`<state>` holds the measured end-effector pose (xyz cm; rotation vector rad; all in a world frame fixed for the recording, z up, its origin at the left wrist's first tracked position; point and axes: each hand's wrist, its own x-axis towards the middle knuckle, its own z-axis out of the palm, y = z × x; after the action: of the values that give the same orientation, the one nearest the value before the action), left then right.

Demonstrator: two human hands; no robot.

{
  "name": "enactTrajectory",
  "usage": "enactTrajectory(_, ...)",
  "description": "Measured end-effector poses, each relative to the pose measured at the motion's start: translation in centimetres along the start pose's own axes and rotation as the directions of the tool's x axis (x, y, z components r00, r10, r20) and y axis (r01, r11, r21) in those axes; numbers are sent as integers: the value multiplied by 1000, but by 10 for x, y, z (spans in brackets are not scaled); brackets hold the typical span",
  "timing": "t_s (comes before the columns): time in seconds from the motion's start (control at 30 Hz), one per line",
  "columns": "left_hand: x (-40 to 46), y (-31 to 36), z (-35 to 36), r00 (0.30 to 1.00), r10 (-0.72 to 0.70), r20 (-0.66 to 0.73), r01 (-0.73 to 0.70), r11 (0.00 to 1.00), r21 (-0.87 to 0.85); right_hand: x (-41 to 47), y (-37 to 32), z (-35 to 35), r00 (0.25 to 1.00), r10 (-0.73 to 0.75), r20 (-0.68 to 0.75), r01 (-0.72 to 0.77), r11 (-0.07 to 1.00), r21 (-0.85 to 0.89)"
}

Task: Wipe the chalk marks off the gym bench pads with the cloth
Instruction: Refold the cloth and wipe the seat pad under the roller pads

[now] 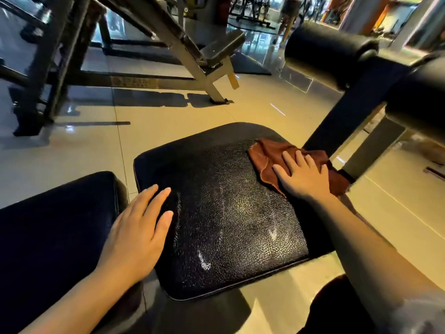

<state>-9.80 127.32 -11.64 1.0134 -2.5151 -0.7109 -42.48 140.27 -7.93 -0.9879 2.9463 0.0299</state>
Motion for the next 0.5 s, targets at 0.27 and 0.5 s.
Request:
enactTrajectory(0.27,-26,-6,-27,1000,-12,1,12,997,-74,-97,-51,-2,987,-155,41,153,987,54)
enactTrajectory(0.5,-41,-21,-48,996,-79,-34,74,991,-113,-216,-172,17,865,-501,38,496,864,85)
